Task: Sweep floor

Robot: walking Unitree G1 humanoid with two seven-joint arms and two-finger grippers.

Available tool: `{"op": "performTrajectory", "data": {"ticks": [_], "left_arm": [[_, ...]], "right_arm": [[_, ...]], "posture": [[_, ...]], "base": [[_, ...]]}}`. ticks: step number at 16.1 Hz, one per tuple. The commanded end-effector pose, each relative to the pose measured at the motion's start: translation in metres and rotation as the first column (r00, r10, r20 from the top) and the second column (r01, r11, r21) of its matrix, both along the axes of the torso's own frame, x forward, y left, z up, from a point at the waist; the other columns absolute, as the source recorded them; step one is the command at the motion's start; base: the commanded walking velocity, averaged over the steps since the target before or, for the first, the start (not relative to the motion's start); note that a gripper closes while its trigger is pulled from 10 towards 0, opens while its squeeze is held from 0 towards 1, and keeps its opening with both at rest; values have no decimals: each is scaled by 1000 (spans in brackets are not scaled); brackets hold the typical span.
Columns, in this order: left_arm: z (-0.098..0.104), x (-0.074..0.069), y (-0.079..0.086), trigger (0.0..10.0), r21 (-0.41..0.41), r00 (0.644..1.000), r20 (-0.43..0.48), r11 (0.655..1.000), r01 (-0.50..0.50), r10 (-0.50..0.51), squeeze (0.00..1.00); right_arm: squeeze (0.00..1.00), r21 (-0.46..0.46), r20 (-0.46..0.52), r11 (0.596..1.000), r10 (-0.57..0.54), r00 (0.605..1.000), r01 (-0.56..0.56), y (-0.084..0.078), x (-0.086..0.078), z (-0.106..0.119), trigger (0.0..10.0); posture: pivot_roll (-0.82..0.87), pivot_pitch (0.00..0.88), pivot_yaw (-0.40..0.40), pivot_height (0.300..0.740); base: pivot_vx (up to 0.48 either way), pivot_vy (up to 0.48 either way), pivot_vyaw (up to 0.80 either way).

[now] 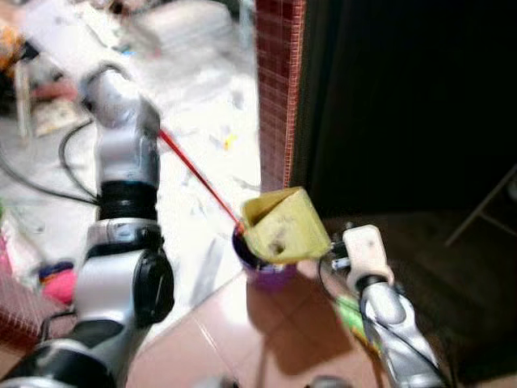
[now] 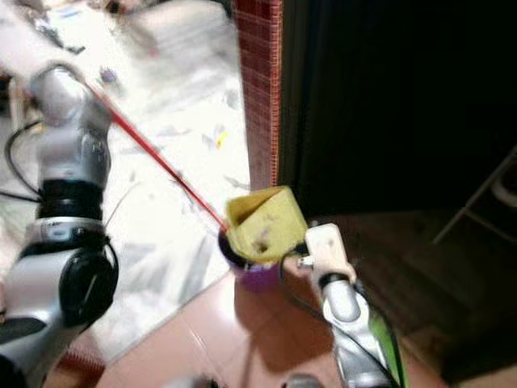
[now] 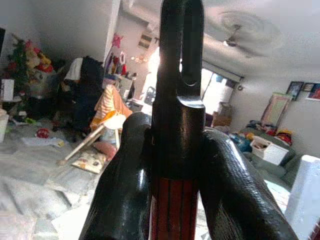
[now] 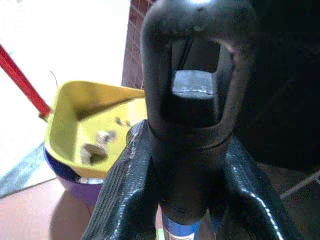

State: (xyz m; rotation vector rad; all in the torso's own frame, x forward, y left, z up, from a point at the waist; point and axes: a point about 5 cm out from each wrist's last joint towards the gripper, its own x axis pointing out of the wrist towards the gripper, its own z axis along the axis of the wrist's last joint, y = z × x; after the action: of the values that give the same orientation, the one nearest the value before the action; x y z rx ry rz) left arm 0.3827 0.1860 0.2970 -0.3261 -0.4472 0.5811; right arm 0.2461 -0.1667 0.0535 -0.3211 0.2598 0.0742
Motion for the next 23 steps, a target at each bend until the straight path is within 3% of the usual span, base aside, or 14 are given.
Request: {"op": "performTrajectory", "data": {"ticks": [1, 5, 7, 15, 20, 23], "left_arm": [[23, -5, -5, 10000, 39, 995, 105, 999, -8, 4, 0], [28, -7, -7, 10000, 101, 991, 136, 995, -18, 4, 0], [30, -10, -14, 10000, 172, 987, 163, 985, -25, -4, 0], [34, -10, -24, 10000, 230, 980, 197, 973, -10, -36, 0], [29, -13, -42, 10000, 385, 970, 228, 923, -11, -83, 0], [25, -12, -45, 10000, 407, 967, 235, 913, -10, -95, 0]], "right_arm": [[0, 34, -46, 999, -3, 999, 4, -1, -3, -7, 10000], [0, 32, -47, 999, 2, 999, 0, -1, -3, -7, 10000], [0, 31, -44, 1000, 3, 999, -1, -1, -2, -6, 10000], [0, 29, -39, 1000, 3, 999, -2, -1, -1, -6, 10000], [0, 33, -34, 999, -3, 999, 4, -2, -3, -4, 10000], [0, 47, -40, 999, -18, 999, 20, -7, -10, -3, 10000]], "posture": [[-130, 0, 124, 740], [-129, 0, 122, 740], [-132, 0, 120, 740], [-136, 0, 123, 740], [-152, 0, 127, 740], [-175, 0, 124, 740]], "base": [[281, 371, 0], [0, 0, 0], [0, 0, 0], [0, 0, 0], [0, 0, 0], [0, 0, 0]]}}
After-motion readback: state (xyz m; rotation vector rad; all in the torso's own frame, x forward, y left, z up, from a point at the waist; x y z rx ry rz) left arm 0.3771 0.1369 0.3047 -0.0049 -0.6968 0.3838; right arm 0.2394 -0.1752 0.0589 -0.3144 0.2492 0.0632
